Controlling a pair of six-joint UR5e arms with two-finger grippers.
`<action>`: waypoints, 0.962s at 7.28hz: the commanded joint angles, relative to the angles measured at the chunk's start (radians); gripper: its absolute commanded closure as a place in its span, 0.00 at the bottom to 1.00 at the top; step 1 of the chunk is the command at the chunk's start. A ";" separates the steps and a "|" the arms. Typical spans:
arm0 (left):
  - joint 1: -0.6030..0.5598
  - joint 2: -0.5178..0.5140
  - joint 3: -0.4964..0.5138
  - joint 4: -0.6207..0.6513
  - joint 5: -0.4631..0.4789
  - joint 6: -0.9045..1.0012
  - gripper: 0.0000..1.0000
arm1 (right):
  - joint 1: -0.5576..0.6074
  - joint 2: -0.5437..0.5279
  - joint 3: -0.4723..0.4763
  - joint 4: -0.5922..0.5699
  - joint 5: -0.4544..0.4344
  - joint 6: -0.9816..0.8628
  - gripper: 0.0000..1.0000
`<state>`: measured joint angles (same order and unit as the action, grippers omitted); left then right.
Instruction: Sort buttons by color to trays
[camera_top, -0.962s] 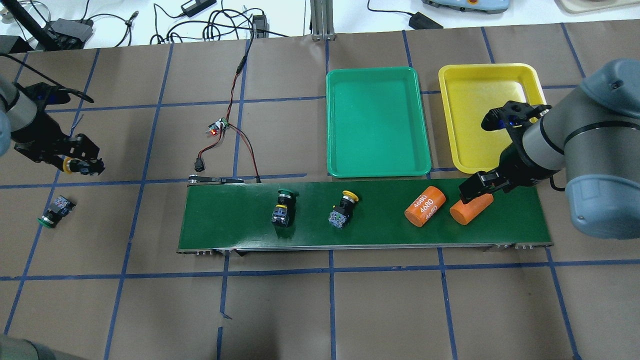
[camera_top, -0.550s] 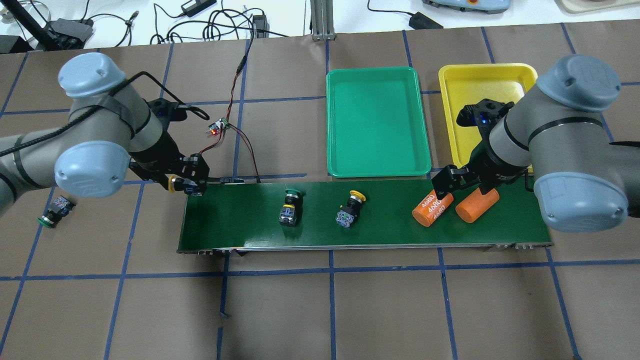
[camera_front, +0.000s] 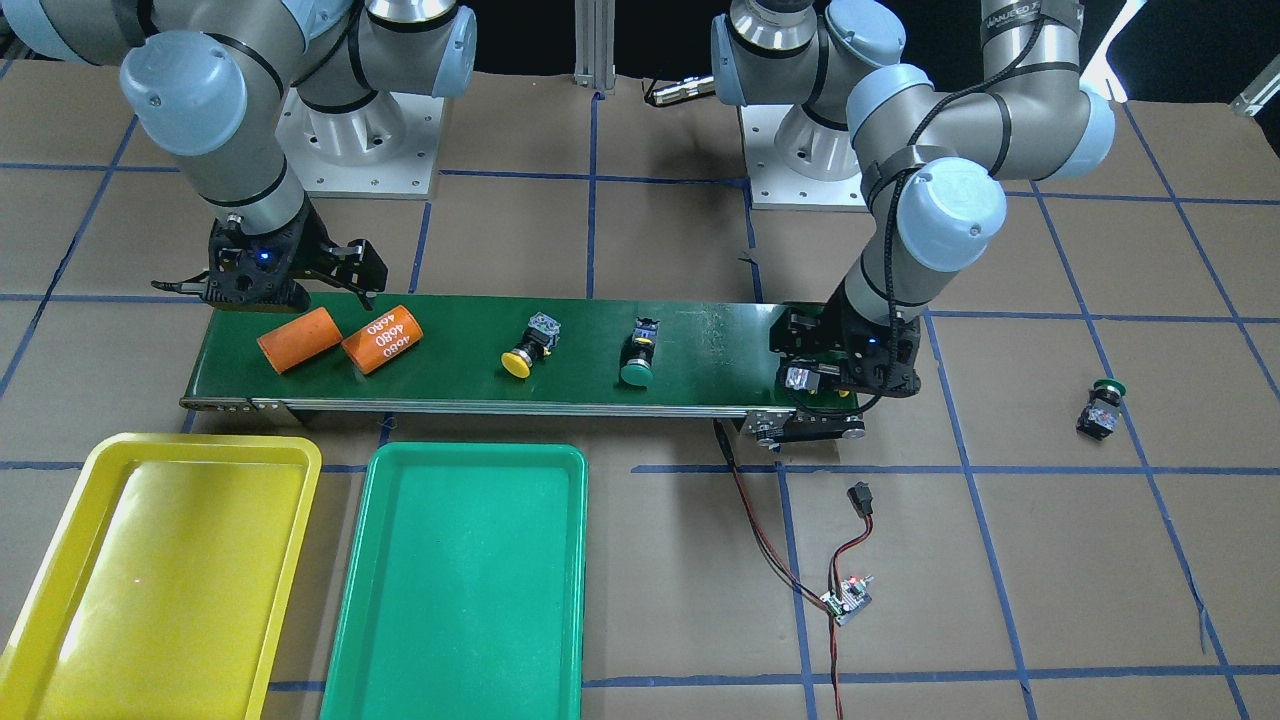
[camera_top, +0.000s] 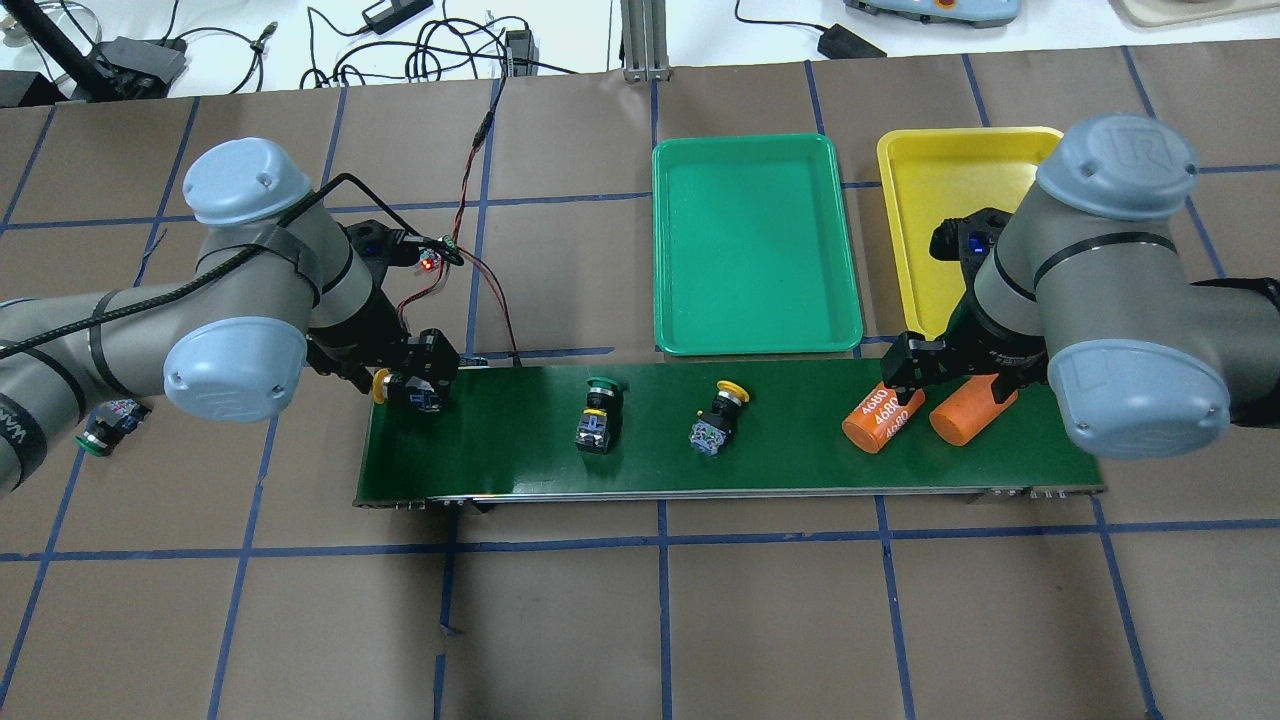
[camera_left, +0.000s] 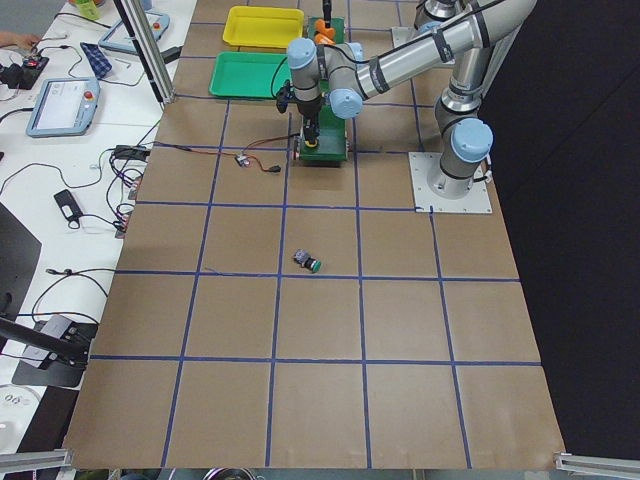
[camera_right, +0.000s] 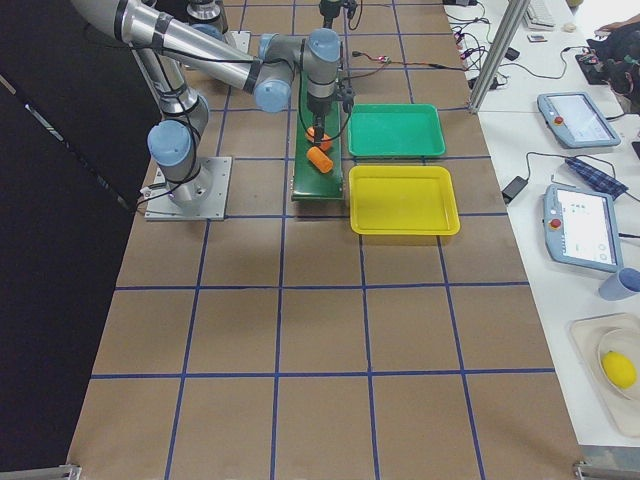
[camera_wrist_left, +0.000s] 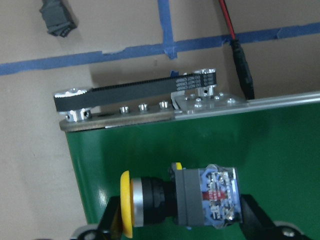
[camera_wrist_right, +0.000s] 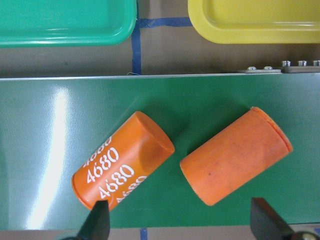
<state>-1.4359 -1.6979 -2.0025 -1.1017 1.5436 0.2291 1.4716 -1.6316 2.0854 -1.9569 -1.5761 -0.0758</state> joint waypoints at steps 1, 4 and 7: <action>0.250 -0.009 0.045 0.002 -0.006 0.135 0.00 | 0.079 0.030 -0.005 -0.011 -0.001 0.014 0.00; 0.380 -0.077 0.134 0.016 0.006 0.267 0.00 | 0.213 0.113 -0.011 -0.129 0.004 0.184 0.00; 0.564 -0.296 0.347 0.017 0.052 0.501 0.00 | 0.273 0.151 -0.016 -0.181 0.007 0.267 0.00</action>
<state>-0.9467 -1.9103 -1.7214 -1.0858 1.5834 0.6658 1.7308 -1.4932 2.0700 -2.1183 -1.5713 0.1632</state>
